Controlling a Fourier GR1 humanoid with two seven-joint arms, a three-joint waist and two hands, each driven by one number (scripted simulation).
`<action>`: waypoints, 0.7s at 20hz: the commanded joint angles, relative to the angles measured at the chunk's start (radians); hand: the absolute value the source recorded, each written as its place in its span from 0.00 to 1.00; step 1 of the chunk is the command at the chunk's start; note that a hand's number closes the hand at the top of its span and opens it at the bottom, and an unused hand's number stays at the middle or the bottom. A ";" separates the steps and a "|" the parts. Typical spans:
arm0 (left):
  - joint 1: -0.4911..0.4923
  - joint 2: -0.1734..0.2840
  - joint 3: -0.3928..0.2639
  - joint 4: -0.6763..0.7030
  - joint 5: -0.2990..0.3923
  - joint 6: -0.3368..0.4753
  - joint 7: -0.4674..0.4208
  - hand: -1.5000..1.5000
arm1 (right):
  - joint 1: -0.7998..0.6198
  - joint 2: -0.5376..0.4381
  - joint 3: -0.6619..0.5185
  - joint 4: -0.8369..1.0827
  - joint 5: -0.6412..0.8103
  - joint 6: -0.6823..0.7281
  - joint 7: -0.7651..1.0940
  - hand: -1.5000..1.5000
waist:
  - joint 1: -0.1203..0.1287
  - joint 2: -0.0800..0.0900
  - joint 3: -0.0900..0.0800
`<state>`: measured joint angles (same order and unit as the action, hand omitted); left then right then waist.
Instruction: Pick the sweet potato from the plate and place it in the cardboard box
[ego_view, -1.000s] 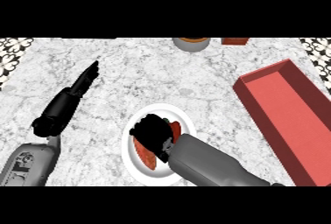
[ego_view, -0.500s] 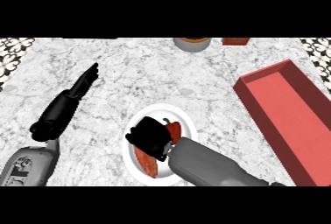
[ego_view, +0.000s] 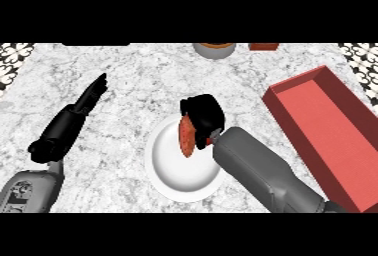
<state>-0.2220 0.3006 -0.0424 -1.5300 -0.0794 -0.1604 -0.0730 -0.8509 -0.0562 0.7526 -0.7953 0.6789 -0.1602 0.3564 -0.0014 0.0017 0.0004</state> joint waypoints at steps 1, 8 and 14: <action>0.001 0.019 0.020 -0.046 0.020 -0.018 0.036 0.50 | -0.016 -0.058 -0.080 -0.023 0.039 -0.088 0.121 1.00 | -0.003 -0.008 0.000; 0.052 0.003 0.018 -0.039 -0.011 -0.005 0.009 0.50 | -0.056 -0.111 -0.058 -0.344 0.181 0.037 0.343 1.00 | -0.017 -0.015 -0.001; 0.039 -0.013 0.019 -0.020 -0.006 -0.007 -0.003 0.50 | -0.073 -0.181 -0.234 -0.430 0.234 -0.059 0.549 1.00 | -0.020 -0.012 0.000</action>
<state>-0.1982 0.3001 -0.0156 -1.5401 -0.0804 -0.1715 -0.0727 -0.9202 -0.2089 0.5983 -1.1588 0.8722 -0.1721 0.7783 -0.0203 -0.0109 -0.0002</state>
